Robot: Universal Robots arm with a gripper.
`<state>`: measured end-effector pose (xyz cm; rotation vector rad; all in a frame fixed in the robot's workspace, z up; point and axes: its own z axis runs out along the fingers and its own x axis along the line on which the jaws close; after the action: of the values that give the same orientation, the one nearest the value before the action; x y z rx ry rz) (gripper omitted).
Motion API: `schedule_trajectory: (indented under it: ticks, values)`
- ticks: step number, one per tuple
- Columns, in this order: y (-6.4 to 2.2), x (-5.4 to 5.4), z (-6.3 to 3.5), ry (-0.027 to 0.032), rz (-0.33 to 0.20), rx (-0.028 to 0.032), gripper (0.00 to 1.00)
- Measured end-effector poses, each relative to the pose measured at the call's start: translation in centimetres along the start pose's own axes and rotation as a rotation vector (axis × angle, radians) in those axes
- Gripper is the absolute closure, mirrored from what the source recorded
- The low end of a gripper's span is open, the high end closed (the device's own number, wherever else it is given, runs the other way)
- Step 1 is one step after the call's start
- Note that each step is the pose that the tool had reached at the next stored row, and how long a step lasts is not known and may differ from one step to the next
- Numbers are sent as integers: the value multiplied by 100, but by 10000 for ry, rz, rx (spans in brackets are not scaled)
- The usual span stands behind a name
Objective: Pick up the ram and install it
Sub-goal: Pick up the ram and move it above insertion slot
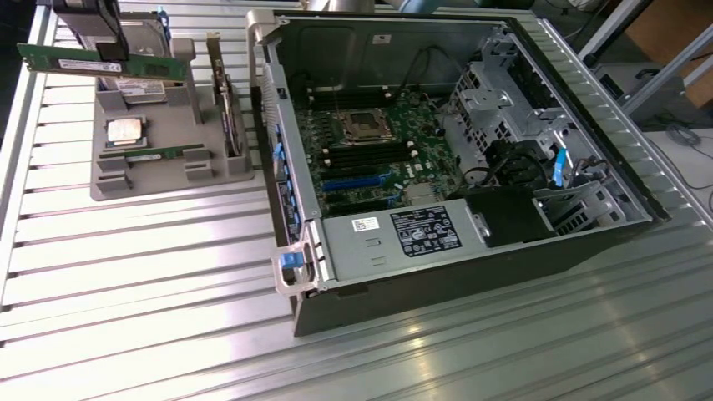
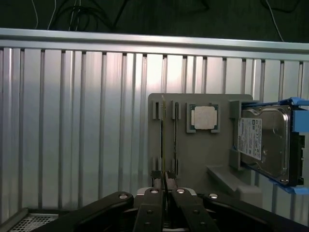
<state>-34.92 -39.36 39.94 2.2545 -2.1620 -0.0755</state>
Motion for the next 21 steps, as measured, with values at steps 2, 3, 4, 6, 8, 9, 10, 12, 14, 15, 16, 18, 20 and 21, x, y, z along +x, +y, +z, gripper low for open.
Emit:
schedule_trajectory:
  ticks: [2,3,4,6,8,9,10,12,14,15,16,18,20,21]
  values:
    - [-35,1,-3,-3,-31,-12,87]
    - [-55,2,-4,-5,-49,-20,87]
    - [-80,3,-5,-7,-72,-32,87]
    - [-136,6,-8,-10,-126,-60,87]
    - [-195,8,-10,-15,-180,-90,87]
    - [-220,9,-12,-18,-203,-103,87]
    - [-246,10,-13,-20,-229,-116,87]
    - [-312,13,-16,-28,-292,-148,87]
    - [-349,15,-18,-34,-328,-167,87]
    - [-363,15,-19,-35,-342,-174,87]
    - [-380,16,-19,-39,-359,-182,87]
    - [-414,17,-21,-46,-391,-199,87]
    - [-447,19,-22,-56,-417,-217,87]
    - [-486,20,-24,-68,-440,-241,87]
